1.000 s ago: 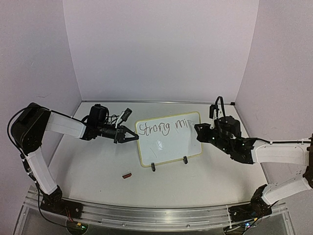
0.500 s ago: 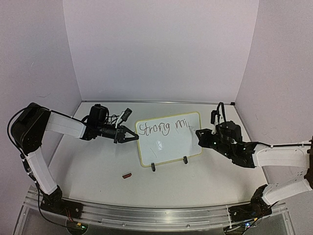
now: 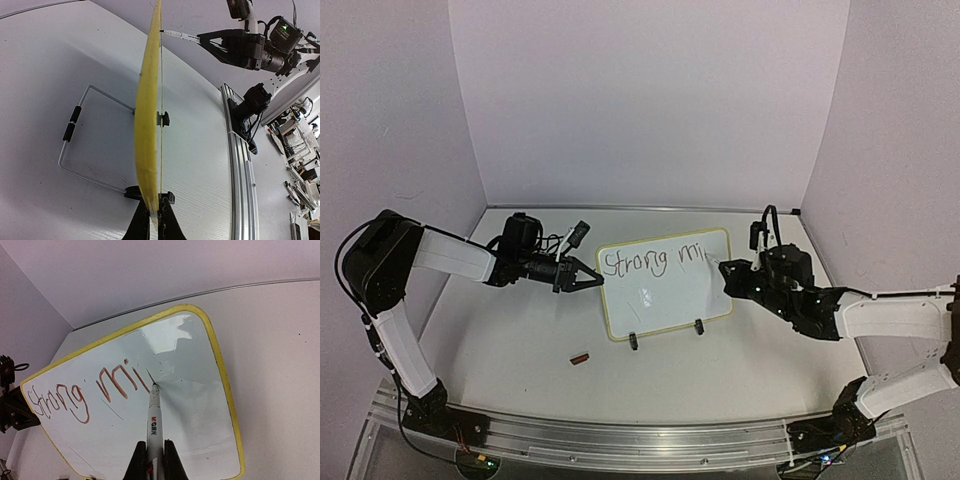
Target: Write a sentence on the whiteboard
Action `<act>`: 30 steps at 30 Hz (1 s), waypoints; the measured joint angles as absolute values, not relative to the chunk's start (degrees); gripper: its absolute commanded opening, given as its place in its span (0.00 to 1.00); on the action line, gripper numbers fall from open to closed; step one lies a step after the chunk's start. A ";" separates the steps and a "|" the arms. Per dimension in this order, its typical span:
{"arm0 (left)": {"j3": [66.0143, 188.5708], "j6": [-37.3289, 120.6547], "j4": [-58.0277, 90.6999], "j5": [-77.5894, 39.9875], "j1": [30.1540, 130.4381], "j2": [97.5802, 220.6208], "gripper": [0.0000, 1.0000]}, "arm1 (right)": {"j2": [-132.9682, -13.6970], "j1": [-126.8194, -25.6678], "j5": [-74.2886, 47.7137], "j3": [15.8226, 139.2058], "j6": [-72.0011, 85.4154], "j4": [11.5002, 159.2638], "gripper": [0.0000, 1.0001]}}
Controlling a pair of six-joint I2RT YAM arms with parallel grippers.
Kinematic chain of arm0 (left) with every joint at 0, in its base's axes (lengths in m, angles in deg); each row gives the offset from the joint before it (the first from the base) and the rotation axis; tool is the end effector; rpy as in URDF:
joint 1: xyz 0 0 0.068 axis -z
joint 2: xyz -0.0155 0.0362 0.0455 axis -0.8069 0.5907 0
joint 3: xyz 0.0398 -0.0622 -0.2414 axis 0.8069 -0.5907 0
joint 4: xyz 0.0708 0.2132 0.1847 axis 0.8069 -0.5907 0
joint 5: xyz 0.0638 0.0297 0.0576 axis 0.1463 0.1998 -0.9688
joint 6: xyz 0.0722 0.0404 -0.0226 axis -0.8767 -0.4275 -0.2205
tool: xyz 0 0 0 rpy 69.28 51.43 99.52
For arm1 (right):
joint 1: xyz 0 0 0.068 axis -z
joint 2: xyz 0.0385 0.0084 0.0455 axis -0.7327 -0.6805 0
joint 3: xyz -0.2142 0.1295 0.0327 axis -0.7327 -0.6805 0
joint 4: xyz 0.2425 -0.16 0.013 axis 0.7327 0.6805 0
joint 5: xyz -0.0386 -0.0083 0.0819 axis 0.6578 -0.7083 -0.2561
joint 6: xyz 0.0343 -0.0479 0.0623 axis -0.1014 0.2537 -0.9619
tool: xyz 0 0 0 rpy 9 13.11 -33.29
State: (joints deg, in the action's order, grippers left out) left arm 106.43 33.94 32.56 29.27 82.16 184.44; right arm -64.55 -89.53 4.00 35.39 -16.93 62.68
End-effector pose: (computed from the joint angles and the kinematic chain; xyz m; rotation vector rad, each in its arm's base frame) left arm 0.3129 -0.2406 0.1214 1.0332 1.8586 -1.3658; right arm 0.2605 0.2208 0.1760 -0.0800 1.9197 0.7175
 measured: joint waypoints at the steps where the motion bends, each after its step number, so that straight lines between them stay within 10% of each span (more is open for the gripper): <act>1: 106.43 33.94 32.56 29.27 82.16 184.44 0.00 | -64.76 -89.53 4.03 35.67 -16.71 62.51 0.00; 30: 106.43 33.94 32.56 29.27 82.18 184.44 0.00 | -65.70 -89.53 8.51 37.56 -15.06 61.69 0.00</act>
